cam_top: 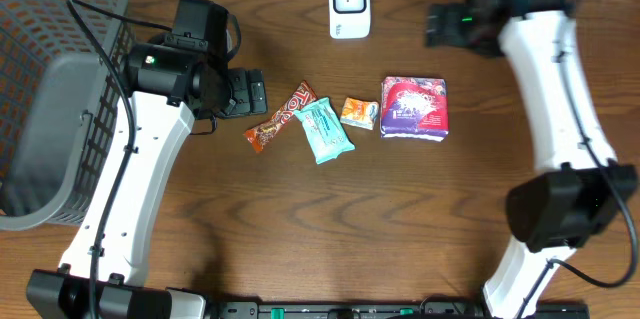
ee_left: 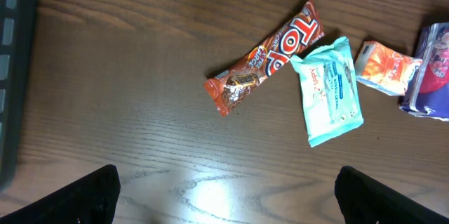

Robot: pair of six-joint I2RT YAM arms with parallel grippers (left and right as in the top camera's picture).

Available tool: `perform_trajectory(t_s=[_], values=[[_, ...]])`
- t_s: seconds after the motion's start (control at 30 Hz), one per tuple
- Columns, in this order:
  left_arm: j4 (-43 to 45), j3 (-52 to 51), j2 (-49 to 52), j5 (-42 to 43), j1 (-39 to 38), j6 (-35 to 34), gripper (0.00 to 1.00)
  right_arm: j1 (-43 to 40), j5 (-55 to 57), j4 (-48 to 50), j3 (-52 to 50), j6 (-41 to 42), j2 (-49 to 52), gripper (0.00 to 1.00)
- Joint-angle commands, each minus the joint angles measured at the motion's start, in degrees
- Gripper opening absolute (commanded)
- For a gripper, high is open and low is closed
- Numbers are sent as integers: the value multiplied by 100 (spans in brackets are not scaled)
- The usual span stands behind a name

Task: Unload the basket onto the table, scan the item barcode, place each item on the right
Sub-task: 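Regrasp the purple pack with the right gripper and lift it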

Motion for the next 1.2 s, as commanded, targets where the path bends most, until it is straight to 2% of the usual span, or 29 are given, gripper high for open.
perform_trajectory(t_s=[0.0, 0.2, 0.33, 0.43, 0.7, 0.93, 1.0, 1.03, 1.07, 1.13, 1.17], values=[[-22, -33, 13, -55, 24, -31, 98, -553, -765, -258, -101, -667, 28, 98], [-24, -33, 13, -55, 24, -31, 98, -1180, -2184, -109, -1045, -1504, 44, 95], [-24, -33, 13, -55, 24, -31, 98, -1364, -2983, 673, -1967, -1499, 44, 91], [-24, -33, 13, -55, 24, -31, 98, -1390, -3560, 1473, -2726, -1467, 44, 83], [-22, -33, 13, -55, 24, -31, 98, -1318, -3648, 3274, -4347, -710, 44, 80], [-24, -33, 13, -55, 24, -31, 98, -1189, -3644, 4304, -5292, -518, 44, 67], [-24, -33, 13, -55, 24, -31, 98, -1132, -3644, 4538, -5445, -365, 44, 58], [-22, -33, 13, -52, 24, -31, 98, -1102, -3646, 4649, -5504, -258, 44, 50], [-24, -33, 13, -55, 24, -31, 98, -1078, -3648, 4693, -5528, -181, 44, 37], [-24, -33, 13, -55, 24, -31, 98, -1034, -3720, 4719, -5523, -92, 44, 3], [-24, -33, 13, -55, 24, -31, 98, -1025, -3864, 4752, -5512, -70, 42, 1]])
